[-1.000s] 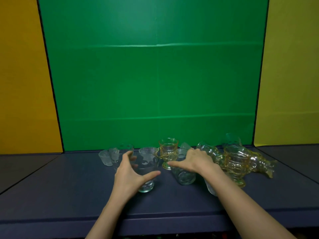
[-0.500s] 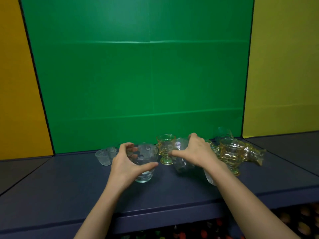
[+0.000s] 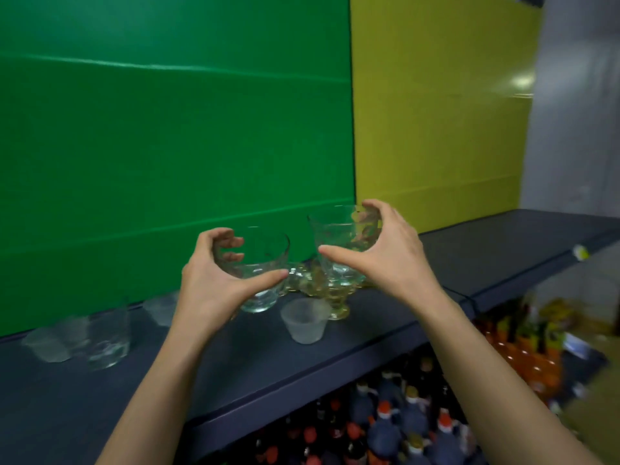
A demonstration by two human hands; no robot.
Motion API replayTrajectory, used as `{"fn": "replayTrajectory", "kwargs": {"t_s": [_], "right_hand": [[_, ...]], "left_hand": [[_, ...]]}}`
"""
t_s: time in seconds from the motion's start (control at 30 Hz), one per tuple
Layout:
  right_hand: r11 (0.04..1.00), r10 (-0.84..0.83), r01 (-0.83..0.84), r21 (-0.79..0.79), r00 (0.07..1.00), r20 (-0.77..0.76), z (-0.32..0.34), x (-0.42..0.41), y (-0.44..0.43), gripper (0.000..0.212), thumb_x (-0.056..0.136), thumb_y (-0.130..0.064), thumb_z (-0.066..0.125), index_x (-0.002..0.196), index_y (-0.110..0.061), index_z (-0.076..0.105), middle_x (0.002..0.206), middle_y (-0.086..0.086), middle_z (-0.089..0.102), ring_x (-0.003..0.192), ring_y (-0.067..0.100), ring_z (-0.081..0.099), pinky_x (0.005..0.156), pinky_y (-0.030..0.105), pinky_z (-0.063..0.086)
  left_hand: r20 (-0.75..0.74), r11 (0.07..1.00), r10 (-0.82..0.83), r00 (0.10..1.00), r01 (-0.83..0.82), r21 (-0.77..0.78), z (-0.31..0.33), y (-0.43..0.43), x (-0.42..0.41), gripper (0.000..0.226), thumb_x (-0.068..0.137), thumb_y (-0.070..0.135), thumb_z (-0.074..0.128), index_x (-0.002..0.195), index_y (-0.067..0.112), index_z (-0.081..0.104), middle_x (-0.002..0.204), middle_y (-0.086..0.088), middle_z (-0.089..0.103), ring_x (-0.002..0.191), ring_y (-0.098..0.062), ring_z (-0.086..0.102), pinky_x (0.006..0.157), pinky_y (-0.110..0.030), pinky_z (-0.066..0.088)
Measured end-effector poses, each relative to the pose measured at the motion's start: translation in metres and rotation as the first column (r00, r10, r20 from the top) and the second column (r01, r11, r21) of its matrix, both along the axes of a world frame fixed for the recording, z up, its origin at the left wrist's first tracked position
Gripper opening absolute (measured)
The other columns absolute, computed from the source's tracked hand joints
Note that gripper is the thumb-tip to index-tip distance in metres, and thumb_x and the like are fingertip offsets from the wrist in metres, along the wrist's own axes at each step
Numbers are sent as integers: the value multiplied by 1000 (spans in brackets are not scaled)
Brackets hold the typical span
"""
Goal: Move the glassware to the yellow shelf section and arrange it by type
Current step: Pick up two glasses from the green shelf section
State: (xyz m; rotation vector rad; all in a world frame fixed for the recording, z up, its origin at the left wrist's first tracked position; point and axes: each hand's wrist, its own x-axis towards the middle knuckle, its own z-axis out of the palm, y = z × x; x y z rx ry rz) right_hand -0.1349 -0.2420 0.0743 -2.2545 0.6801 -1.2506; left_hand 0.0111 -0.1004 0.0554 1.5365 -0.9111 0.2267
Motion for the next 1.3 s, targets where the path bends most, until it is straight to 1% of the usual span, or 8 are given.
{"fn": "replayTrajectory", "kwargs": {"t_s": [0.47, 0.57, 0.7, 0.8, 0.9, 1.07, 1.2, 1.3], "right_hand": [[971, -236, 235, 35, 972, -3, -19, -176, -185, 94, 53, -53, 80, 132, -22, 40, 129, -3, 53, 119, 18, 50, 103, 44, 38], [971, -234, 234, 36, 972, -4, -28, -210, -226, 94, 52, -52, 81, 131, -22, 42, 127, -3, 54, 116, 17, 52, 102, 42, 41], [970, -238, 238, 57, 971, 4, -38, -243, -279, 94, 51, -48, 83, 131, -19, 43, 126, -1, 55, 114, 17, 54, 99, 35, 43], [970, -230, 230, 75, 973, 1, -45, -257, -315, 95, 51, -50, 83, 132, -20, 42, 127, -1, 55, 115, 17, 53, 100, 38, 44], [972, -215, 214, 95, 977, 1, -52, -265, -350, 97, 49, -53, 81, 131, -22, 43, 127, -2, 55, 115, 17, 54, 100, 42, 45], [974, -178, 174, 143, 984, 19, -65, -268, -410, 94, 48, -51, 83, 130, -25, 43, 123, -7, 56, 111, 12, 54, 95, 33, 45], [976, -128, 121, 181, 991, 30, -68, -255, -465, 101, 41, -58, 80, 130, -28, 42, 122, -9, 56, 111, 15, 57, 97, 42, 47], [980, -65, 67, 187, 998, -13, -66, -243, -505, 97, 48, -50, 83, 131, -26, 40, 124, -9, 55, 107, 13, 58, 96, 40, 47]], "left_hand": [[-28, 976, -218, 975, 218, -9, -16, -227, -143, 95, 26, 50, 85, 109, 23, 46, 100, 7, 61, 94, -15, 60, 88, -38, 50], [-44, 973, -229, 972, 229, -5, -27, -270, -174, 93, 31, 44, 89, 110, 22, 46, 104, 3, 61, 95, -17, 60, 88, -38, 50], [-70, 970, -241, 968, 242, -2, -37, -322, -208, 93, 27, 54, 82, 107, 25, 44, 104, 2, 61, 96, -17, 59, 87, -33, 48], [-75, 971, -235, 969, 237, 27, -43, -356, -223, 89, 35, 41, 90, 109, 23, 44, 107, 1, 61, 97, -18, 59, 89, -33, 47], [-73, 973, -223, 972, 226, 43, -47, -391, -232, 91, 33, 42, 89, 110, 22, 45, 108, 1, 62, 98, -17, 59, 90, -35, 48], [-70, 977, -202, 977, 206, 56, -55, -454, -237, 86, 42, 33, 89, 115, 17, 45, 110, 0, 60, 100, -17, 58, 89, -32, 46], [-84, 980, -180, 980, 186, 68, -57, -508, -232, 88, 43, 31, 90, 118, 16, 44, 114, -1, 59, 102, -17, 56, 90, -31, 45], [-97, 987, -138, 986, 145, 72, -58, -544, -223, 88, 45, 29, 89, 118, 15, 43, 117, -3, 59, 103, -17, 55, 89, -29, 43]]}}
